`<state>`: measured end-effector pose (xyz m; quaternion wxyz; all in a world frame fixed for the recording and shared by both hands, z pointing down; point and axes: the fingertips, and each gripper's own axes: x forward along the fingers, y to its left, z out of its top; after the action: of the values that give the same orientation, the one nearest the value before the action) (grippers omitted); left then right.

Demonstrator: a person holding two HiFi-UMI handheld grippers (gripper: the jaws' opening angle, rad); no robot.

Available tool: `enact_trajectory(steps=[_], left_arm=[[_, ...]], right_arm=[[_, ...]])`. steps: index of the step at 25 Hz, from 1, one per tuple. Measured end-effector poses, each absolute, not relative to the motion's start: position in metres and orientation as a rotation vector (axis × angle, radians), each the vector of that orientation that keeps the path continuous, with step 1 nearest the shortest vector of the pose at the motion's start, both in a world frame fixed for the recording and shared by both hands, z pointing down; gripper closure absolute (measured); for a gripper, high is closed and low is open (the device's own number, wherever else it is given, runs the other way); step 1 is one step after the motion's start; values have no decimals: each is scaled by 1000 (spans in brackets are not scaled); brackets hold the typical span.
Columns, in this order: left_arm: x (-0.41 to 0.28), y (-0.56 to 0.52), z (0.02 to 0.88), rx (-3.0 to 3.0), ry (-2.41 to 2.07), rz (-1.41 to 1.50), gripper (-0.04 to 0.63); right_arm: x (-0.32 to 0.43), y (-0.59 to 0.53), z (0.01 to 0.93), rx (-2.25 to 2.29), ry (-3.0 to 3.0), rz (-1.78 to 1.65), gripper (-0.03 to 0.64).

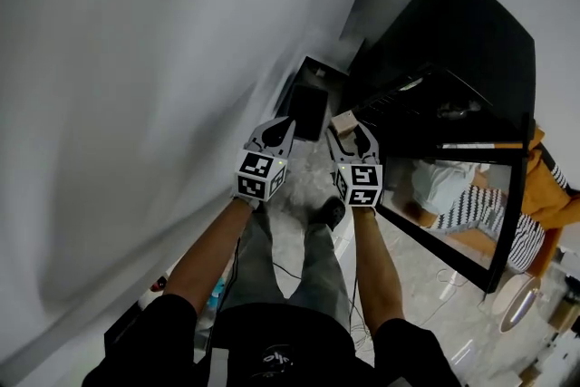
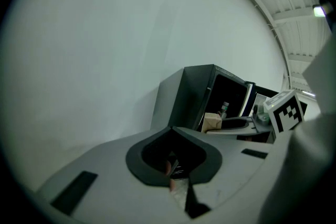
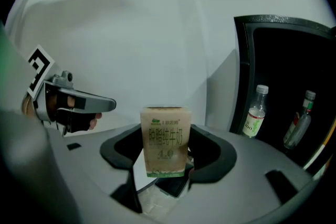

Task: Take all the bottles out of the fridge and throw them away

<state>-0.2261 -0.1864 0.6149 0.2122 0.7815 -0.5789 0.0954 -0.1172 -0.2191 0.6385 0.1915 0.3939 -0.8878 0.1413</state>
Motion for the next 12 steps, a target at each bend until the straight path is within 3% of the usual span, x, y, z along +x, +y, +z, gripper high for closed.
enact_trajectory(steps=[12], left_arm=[[-236, -206, 724, 2181, -1589, 288, 594]], right_arm=[[-147, -242, 768, 1052, -2530, 429, 347]])
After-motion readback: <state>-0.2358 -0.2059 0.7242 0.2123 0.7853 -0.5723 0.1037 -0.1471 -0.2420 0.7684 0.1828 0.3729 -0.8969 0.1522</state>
